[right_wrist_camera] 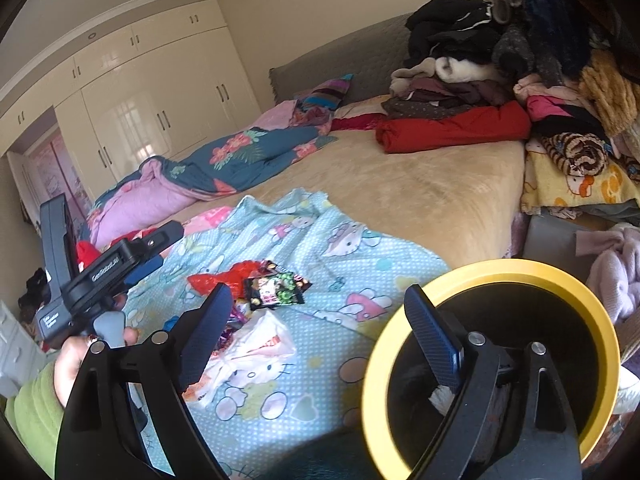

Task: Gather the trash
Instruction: 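Grasp the red plastic bag with the left tool while the right tool grasps a white bag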

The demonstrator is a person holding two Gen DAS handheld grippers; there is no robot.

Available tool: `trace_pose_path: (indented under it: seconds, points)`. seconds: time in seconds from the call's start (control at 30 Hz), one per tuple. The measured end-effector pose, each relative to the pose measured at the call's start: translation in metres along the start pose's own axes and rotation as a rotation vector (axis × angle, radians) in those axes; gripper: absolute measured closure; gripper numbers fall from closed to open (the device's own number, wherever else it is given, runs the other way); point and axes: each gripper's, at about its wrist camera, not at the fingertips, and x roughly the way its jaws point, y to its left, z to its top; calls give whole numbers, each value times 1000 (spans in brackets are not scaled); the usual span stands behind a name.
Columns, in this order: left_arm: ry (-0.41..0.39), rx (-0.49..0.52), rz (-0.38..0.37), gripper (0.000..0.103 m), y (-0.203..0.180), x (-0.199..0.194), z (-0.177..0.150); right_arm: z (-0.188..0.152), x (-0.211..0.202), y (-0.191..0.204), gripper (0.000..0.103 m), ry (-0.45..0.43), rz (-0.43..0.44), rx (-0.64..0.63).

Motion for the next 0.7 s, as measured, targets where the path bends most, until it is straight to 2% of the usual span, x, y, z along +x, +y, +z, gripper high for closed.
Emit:
trace_pose_path:
  seconds: [0.27,0.53,0.6,0.7]
  points:
    - [18,-54,42,11,34,3,3,-7,30,35,13,64,19,-37]
    - [92,-127,43,11,68,15,0,-19,69,51,8,150,-12,-25]
    - [118,-159,27,15,76,20,-3,-23,79,50,8,176,-21,-11]
    - [164,-236,-34,26,88,27,-8,-29,95,49,8,224,-13,20]
